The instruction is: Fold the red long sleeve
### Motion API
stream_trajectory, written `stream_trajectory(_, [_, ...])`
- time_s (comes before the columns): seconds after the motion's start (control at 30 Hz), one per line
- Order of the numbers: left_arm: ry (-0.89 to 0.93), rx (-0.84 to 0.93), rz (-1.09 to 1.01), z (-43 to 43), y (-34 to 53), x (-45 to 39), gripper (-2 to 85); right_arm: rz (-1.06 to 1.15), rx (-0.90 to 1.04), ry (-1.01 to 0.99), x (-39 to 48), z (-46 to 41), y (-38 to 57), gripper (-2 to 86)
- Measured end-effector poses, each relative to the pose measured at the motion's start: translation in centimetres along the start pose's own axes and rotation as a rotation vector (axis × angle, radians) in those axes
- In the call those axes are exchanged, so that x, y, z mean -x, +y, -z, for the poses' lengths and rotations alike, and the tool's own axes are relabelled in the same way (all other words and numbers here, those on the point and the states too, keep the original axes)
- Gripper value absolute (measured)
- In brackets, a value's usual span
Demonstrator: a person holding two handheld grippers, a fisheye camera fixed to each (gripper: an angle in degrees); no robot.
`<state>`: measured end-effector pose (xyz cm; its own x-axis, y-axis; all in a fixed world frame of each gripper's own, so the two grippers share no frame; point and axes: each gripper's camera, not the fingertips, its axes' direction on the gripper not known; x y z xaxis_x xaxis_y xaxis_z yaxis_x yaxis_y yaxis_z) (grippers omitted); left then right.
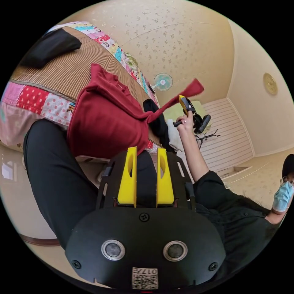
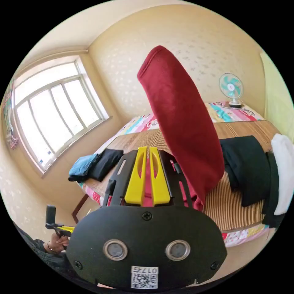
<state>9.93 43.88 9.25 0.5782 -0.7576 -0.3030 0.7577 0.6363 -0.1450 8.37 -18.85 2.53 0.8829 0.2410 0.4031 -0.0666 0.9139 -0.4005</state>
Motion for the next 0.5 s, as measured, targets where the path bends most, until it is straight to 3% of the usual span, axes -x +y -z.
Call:
stream_trajectory(0.07, [0.0,0.014,0.011,-0.7,0.3,0.3,10.1,0.079,0.24,-0.016,4.0,-7.5,3.6,2.9])
stream_trajectory(0.17, [-0.015,0.002,0.026,-0.9,0.9,1.0,10.1,0.076,0.344,0.03,4.6,-10.7,10.5,3.2])
stream_trajectory(0.37, [-0.183,-0.017,0.035,-1.0,0.1,3.1,10.2,-0.119,0.398,0.078,-1.4,-8.1,18.3,5.2])
stream_trajectory(0.5, [-0.196,0.005,0.0,-3.2,-2.0,2.1,10.5,-0.258,0.385,0.076,-5.0,-6.8,18.5,7.4])
